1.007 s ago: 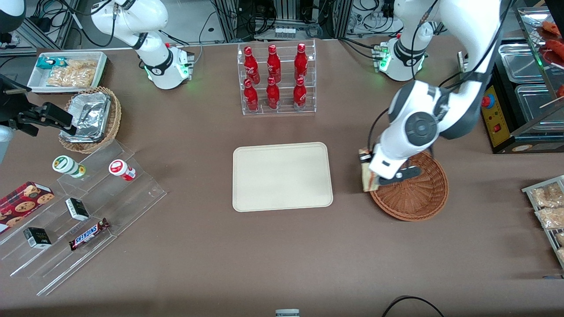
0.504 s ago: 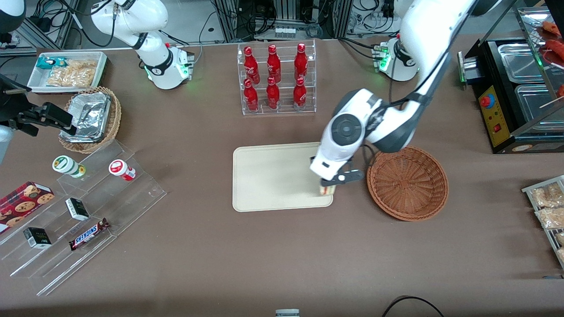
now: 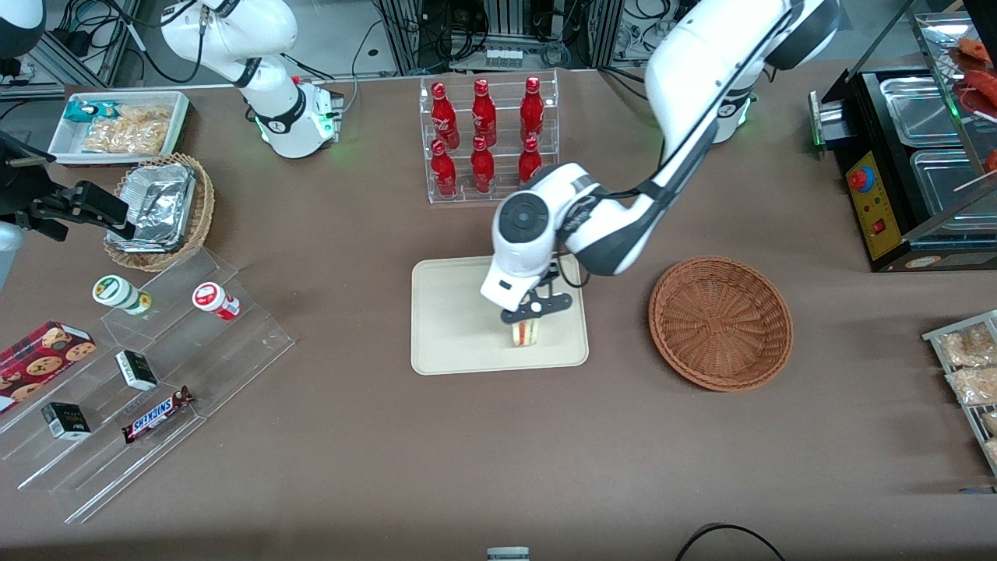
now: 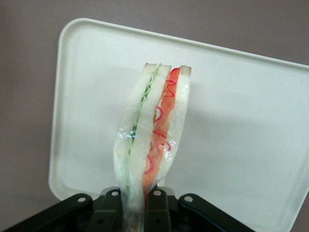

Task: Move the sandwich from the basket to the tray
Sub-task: 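Lift the sandwich out of the basket and carry it over the tray, then lower the sandwich onto the cream tray and open the left gripper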

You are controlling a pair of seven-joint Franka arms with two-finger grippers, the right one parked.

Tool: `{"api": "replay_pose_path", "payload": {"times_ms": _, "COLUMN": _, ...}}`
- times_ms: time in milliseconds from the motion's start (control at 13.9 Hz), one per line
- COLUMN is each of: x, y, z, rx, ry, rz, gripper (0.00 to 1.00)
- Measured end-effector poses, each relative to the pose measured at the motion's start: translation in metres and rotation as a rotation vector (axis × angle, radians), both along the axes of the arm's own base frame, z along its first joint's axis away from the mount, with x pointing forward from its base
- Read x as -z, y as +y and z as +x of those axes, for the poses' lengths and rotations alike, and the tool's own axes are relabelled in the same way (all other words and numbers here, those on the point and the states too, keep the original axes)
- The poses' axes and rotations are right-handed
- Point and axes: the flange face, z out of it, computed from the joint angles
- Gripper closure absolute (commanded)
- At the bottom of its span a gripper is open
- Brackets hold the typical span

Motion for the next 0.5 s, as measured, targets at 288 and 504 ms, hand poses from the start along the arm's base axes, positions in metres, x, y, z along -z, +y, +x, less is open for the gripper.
{"api": "replay_pose_path", "payload": {"times_ms": 288, "x": 0.020, "y": -0.031, "z": -0.014, "rx": -0.020, "ry": -0.040, "rz": 0.000, "gripper": 0.98}}
{"api": "replay_pose_path", "payload": {"times_ms": 504, "x": 0.035, "y": -0.037, "z": -0.015, "rx": -0.022, "ry": -0.043, "rz": -0.010, "gripper": 0.95}}
